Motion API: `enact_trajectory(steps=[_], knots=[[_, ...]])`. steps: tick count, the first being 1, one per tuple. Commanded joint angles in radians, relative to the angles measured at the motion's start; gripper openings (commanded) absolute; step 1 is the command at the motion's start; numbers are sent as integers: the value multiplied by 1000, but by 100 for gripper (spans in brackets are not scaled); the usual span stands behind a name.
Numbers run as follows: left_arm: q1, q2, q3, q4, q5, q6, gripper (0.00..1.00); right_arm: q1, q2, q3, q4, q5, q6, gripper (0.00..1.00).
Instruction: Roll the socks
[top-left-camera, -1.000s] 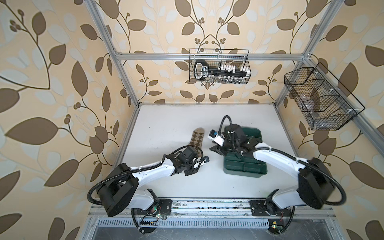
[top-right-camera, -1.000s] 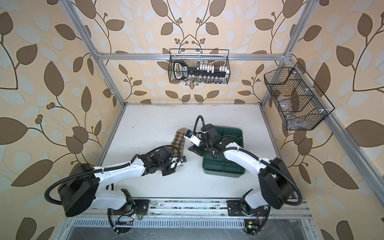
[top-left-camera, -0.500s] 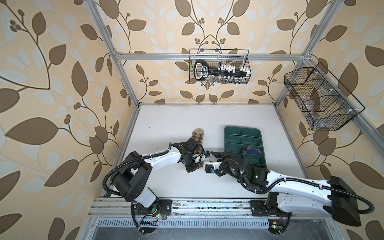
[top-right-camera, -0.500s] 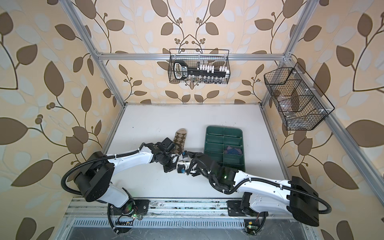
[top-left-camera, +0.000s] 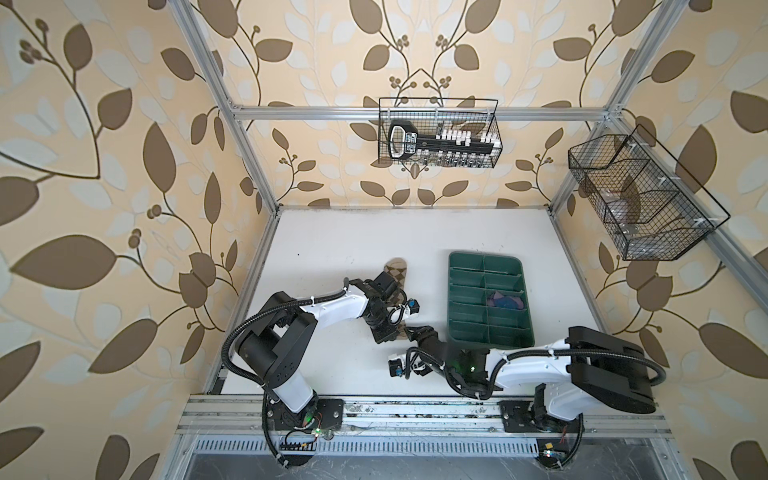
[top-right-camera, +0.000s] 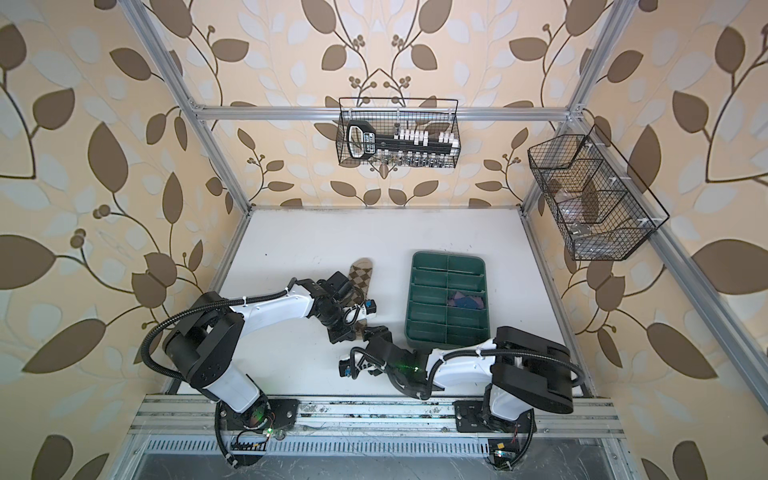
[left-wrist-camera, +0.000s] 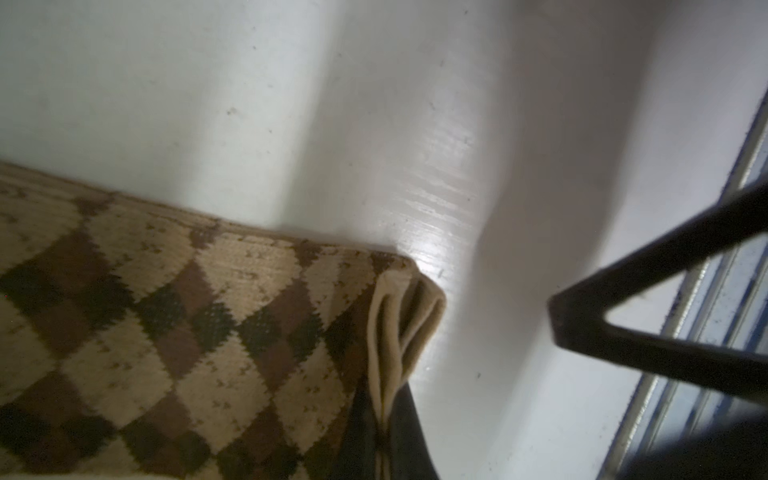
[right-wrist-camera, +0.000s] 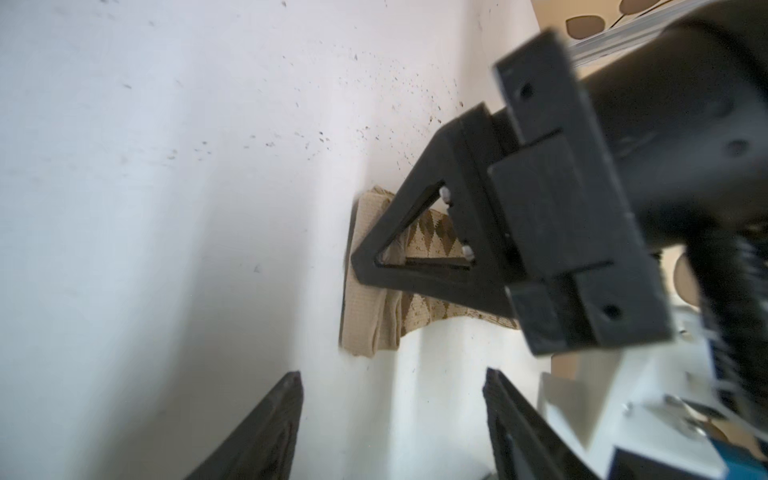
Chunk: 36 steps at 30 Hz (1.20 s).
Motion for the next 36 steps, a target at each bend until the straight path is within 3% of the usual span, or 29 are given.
enact_trajectory(steps=[1,7,13,22,26,28,30,34,36], knots=[[8,-19,21,-16,20,-2,0,-34,50,45,70,-66,-10,70],[8,-49,1,4,17,-4,0,-84,116,92,52,-121,6,68],[9,-69,-7,11,18,-9,0,-106,175,132,8,-180,19,57],[8,-130,-29,36,26,-19,0,-115,193,163,-78,-201,90,16],[9,-171,-43,62,11,-37,0,-123,162,164,-164,-253,121,7],[9,-200,-55,77,-6,-47,25,-128,149,173,-224,-294,143,1],[9,-239,-63,86,-10,-54,28,-132,142,179,-271,-329,165,0],[8,-290,-92,116,-56,-84,48,-135,135,211,-362,-389,196,0],[9,-318,-108,136,-101,-99,51,-140,130,229,-401,-416,212,0]])
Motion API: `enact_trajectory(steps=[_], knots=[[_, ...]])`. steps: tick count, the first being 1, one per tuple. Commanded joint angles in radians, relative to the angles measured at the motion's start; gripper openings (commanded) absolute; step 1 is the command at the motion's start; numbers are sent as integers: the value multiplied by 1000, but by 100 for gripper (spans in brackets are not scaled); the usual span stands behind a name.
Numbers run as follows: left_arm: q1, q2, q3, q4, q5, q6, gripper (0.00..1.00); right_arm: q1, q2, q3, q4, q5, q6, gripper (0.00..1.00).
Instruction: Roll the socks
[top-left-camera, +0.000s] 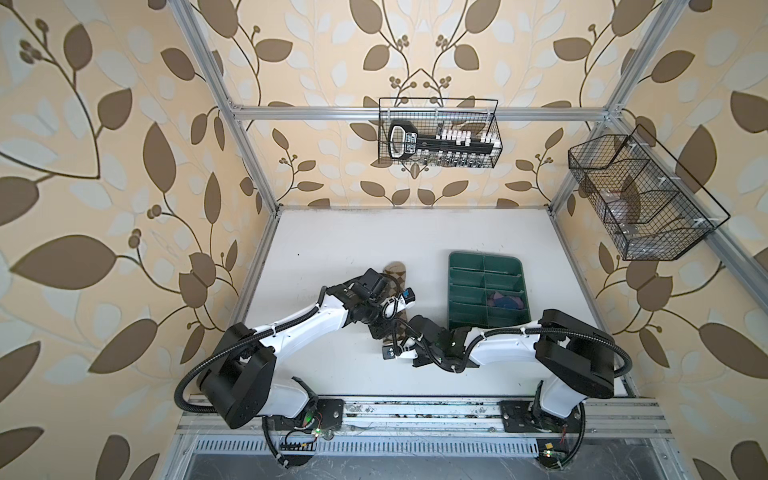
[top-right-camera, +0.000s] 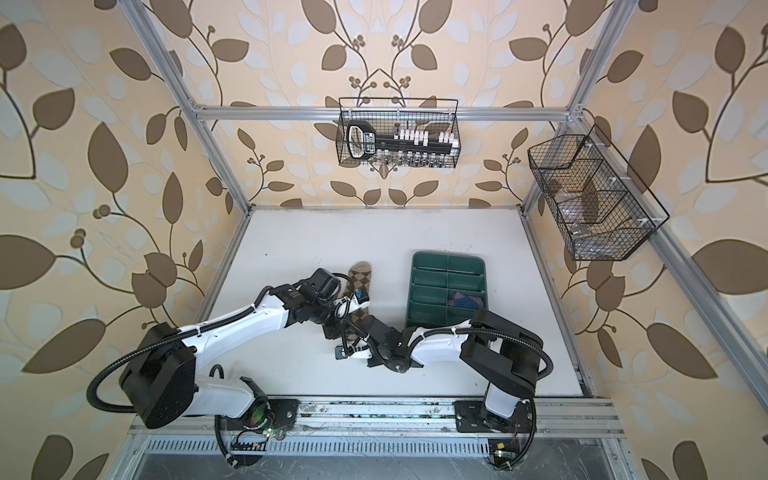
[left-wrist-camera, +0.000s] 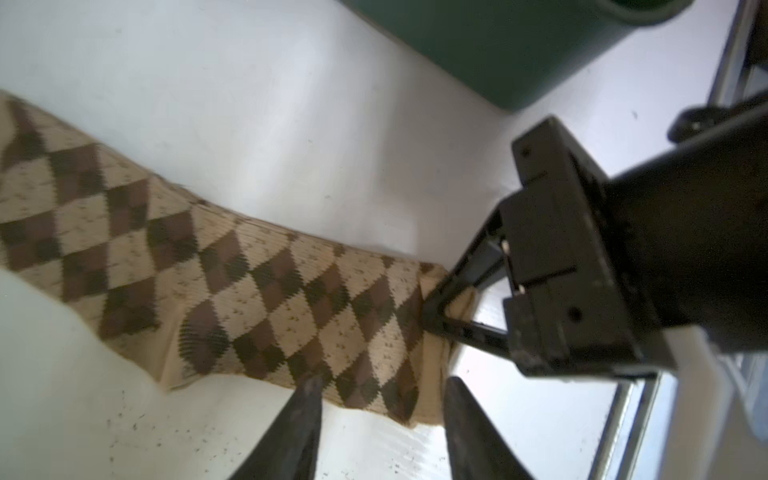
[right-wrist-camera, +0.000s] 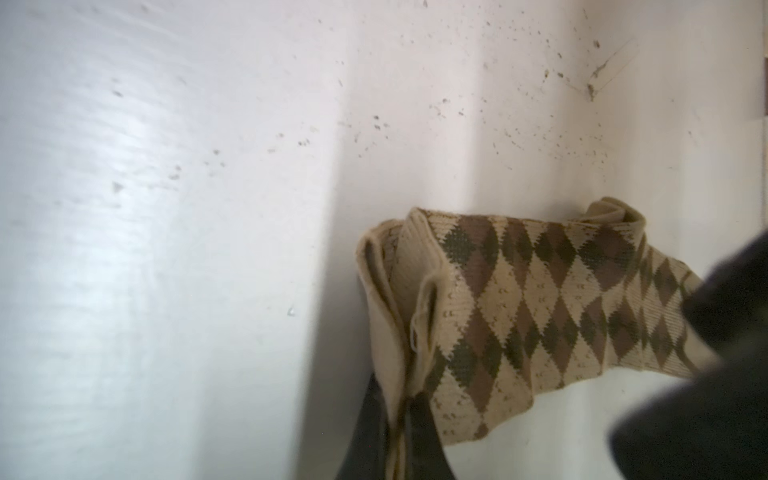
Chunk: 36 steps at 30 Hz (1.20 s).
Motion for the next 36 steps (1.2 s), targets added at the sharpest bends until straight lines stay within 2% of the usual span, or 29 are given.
enact_trajectory(steps=[1,4,6,9,12,15,19,21,24,27,32,36], knots=[[2,-62,-32,51,-98,-39,52,-10,-25,49,-147,-111,55,0],[2,-148,-57,132,-270,-111,52,-36,-27,97,-248,-183,75,0],[3,-237,-80,183,-431,-156,52,-55,-13,142,-337,-244,81,0],[2,-389,-115,222,-672,-169,53,-82,32,223,-479,-326,85,0],[3,-546,-128,192,-809,-141,56,-110,97,308,-608,-419,92,0],[3,-683,-104,85,-754,-81,54,-140,167,379,-707,-506,86,0],[2,-805,-50,-167,-429,156,50,-183,239,469,-803,-591,77,0],[1,-830,-31,-259,-345,258,51,-207,280,535,-846,-624,76,0],[-4,-790,-5,-328,-315,325,50,-227,351,625,-906,-648,71,0],[-35,-748,-26,-311,-322,371,50,-240,416,695,-938,-628,69,0],[-181,-714,-126,-202,-405,412,54,-269,465,738,-931,-623,70,0],[-315,-634,-203,-132,-429,368,55,-288,486,748,-929,-638,69,0]])
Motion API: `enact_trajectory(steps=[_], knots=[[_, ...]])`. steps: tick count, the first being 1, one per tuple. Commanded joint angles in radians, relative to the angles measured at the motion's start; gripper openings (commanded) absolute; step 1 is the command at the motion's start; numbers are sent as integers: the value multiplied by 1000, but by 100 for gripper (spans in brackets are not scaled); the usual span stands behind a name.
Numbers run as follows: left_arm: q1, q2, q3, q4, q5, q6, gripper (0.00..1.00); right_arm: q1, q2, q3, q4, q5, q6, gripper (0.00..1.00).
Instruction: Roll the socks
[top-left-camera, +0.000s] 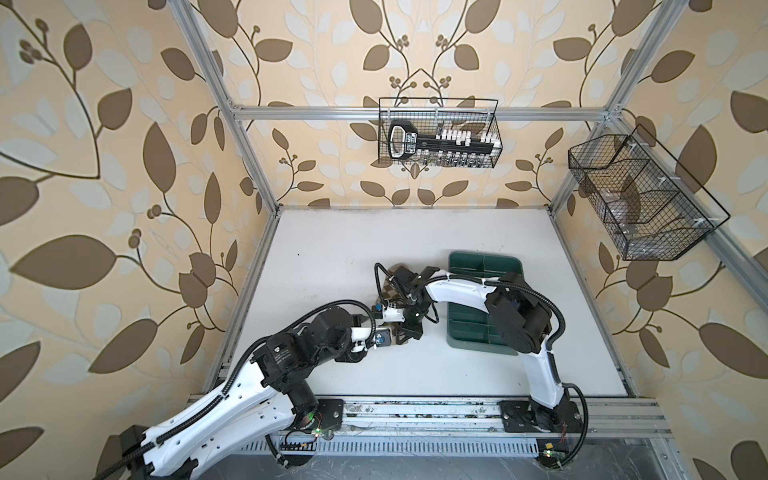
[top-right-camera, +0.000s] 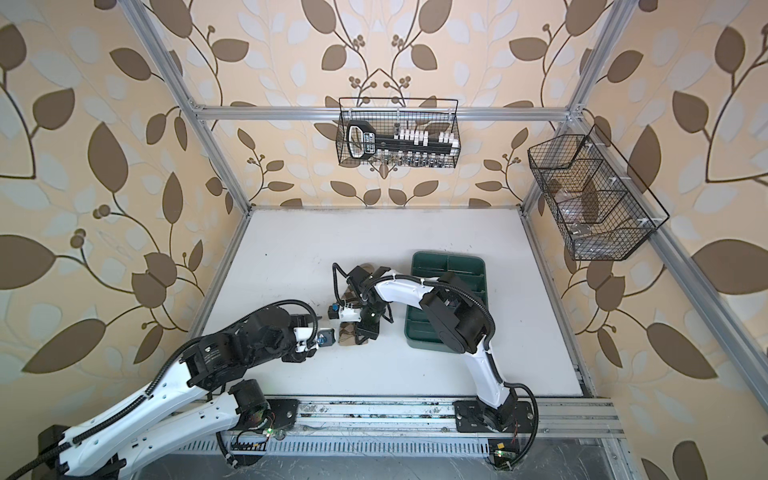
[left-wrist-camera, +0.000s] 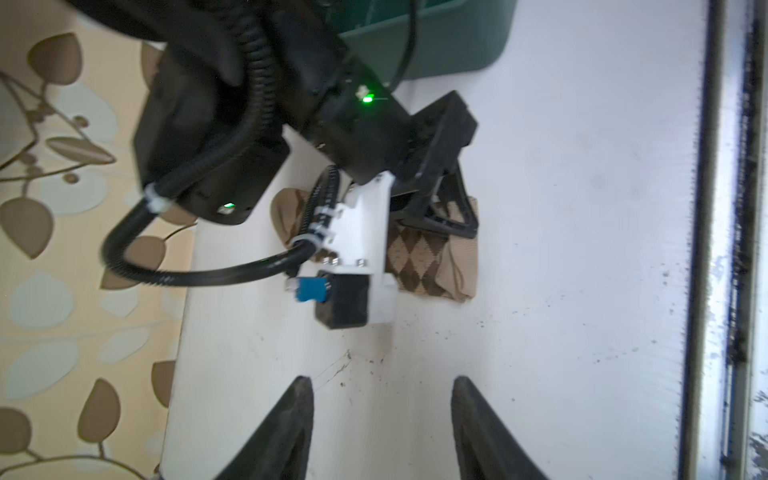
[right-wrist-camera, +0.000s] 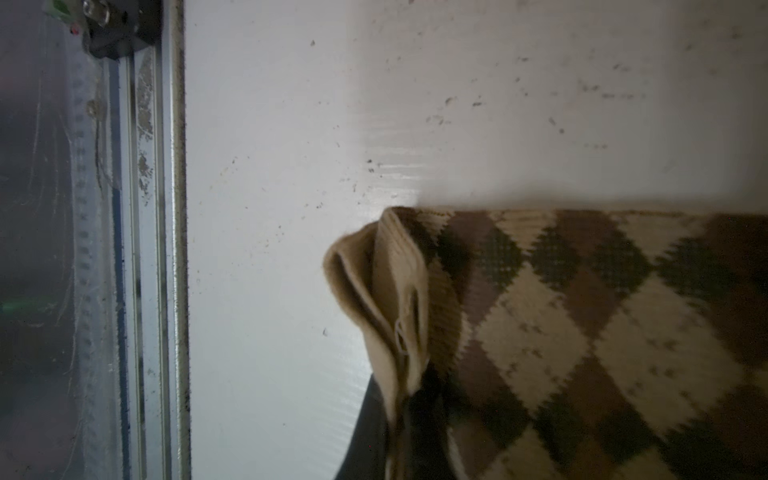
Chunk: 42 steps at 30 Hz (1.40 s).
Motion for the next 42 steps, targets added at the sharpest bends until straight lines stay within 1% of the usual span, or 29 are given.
enact_trajectory(steps=[1,4,7,8,11,13,15,17,20,22,26,28,29,32,33,34,35,36,37,38,40,42], knots=[[-89,70,-54,90,-28,-18,55,-18,56,18,-28,6,-13,0],[-147,149,-106,172,-19,-79,55,-22,74,25,-27,-5,-11,0],[-166,234,-139,258,-20,-122,53,-22,77,16,-18,-16,-10,0],[-166,255,-145,279,-19,-134,53,-20,78,15,-19,-18,-10,0],[-166,316,-181,381,-72,-140,50,-21,80,12,-19,-28,-10,0],[-166,358,-188,435,-125,-157,49,-23,80,6,-15,-33,-9,0],[-166,400,-195,476,-154,-148,48,-23,80,2,-14,-42,-10,0],[-165,438,-216,554,-198,-142,48,-21,79,-1,-13,-52,-8,0],[-157,507,-239,664,-222,-133,48,-22,72,-4,-19,-64,-8,0],[-145,568,-232,697,-217,-142,47,-22,61,-11,-17,-66,-10,0],[-137,672,-206,733,-219,-171,40,-21,48,-23,-21,-80,-13,0],[-135,710,-191,732,-220,-186,34,-21,35,-37,-16,-89,-13,0],[-135,721,-185,720,-213,-187,31,-21,28,-46,-13,-90,-11,0],[-135,734,-167,673,-195,-192,17,-27,-11,-87,18,-95,4,2],[-136,731,-162,651,-185,-189,12,-31,-33,-106,37,-93,12,4],[-136,726,-155,621,-166,-183,10,-38,-61,-131,68,-87,27,9],[-136,718,-151,594,-150,-176,7,-48,-96,-156,106,-75,53,15],[-136,708,-146,558,-126,-171,5,-62,-139,-188,159,-59,92,25],[-133,698,-139,514,-89,-167,5,-83,-194,-222,215,-38,133,30],[-128,687,-133,476,-52,-164,5,-101,-243,-244,256,-25,165,33],[-96,675,-107,388,60,-169,5,-152,-361,-322,365,20,248,44],[-55,680,-81,343,137,-179,5,-198,-479,-379,464,72,320,48]])
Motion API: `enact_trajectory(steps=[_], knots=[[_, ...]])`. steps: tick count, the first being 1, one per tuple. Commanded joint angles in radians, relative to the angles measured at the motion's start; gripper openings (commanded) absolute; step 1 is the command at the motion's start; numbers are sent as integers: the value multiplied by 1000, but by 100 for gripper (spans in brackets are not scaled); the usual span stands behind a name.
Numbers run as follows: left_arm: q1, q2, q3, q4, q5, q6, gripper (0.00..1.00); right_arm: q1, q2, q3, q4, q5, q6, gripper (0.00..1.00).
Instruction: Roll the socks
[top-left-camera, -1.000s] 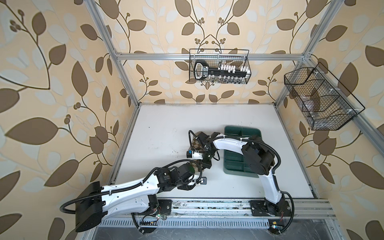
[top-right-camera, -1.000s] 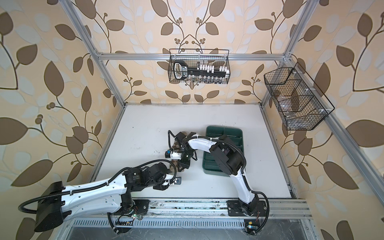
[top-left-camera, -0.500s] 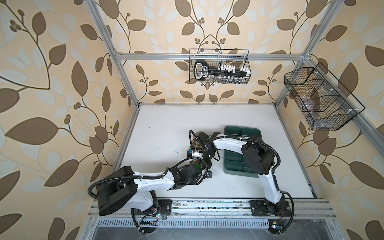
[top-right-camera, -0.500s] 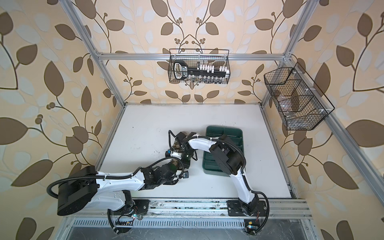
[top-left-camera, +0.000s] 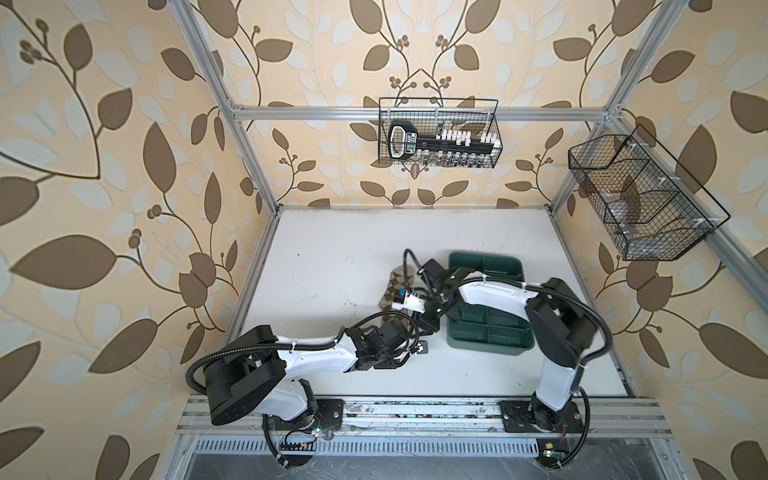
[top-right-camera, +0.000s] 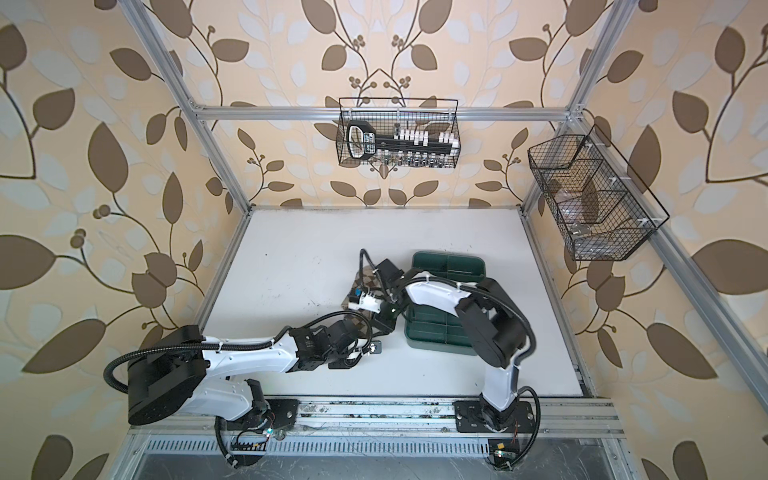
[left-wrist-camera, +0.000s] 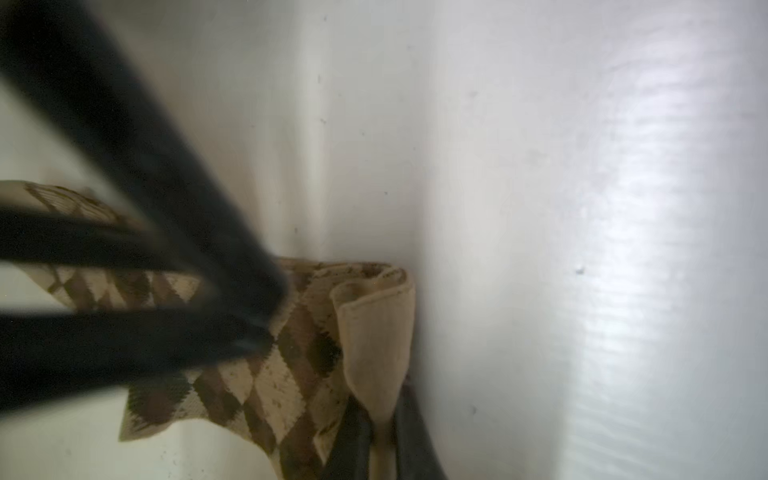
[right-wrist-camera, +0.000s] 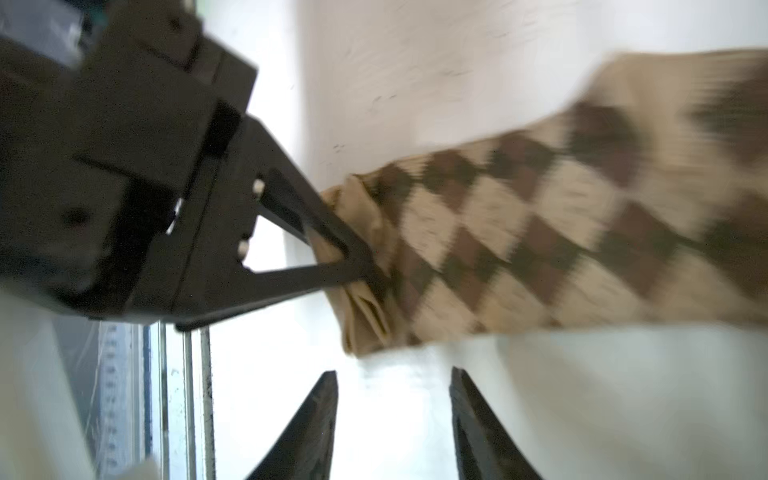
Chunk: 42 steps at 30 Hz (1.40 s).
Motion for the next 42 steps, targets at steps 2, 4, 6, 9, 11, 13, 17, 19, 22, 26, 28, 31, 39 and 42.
enact_trajectory(steps=[2,4,6,9,11,13,17,19,22,26,28,31,39,42], knots=[[84,15,63,-208,243,-6,5,-100,-247,-97,282,180,212,50],[131,48,97,-242,303,-9,6,-129,-353,-145,348,294,271,50],[180,106,132,-275,369,-12,7,-130,-489,-214,406,441,277,50],[224,170,184,-322,414,-9,7,-47,-695,-364,488,589,137,51],[255,208,219,-356,449,-5,7,83,-807,-478,530,705,-23,55],[284,252,258,-392,479,-2,8,242,-903,-591,548,796,-171,56],[318,317,319,-450,518,2,8,548,-924,-744,601,929,-363,61],[332,338,338,-469,531,3,9,643,-833,-760,645,965,-377,62],[340,357,355,-481,538,1,9,686,-636,-725,738,1012,-331,61],[341,360,354,-481,537,-1,9,683,-402,-713,993,1022,-358,62],[342,359,353,-477,536,-2,9,666,-287,-686,1077,1028,-382,64],[342,359,353,-475,535,-5,10,636,-163,-646,1147,1024,-407,64],[342,359,350,-467,531,-9,10,583,-66,-633,1188,1004,-392,61],[342,365,355,-472,532,-10,10,566,-38,-633,1199,999,-383,59]])
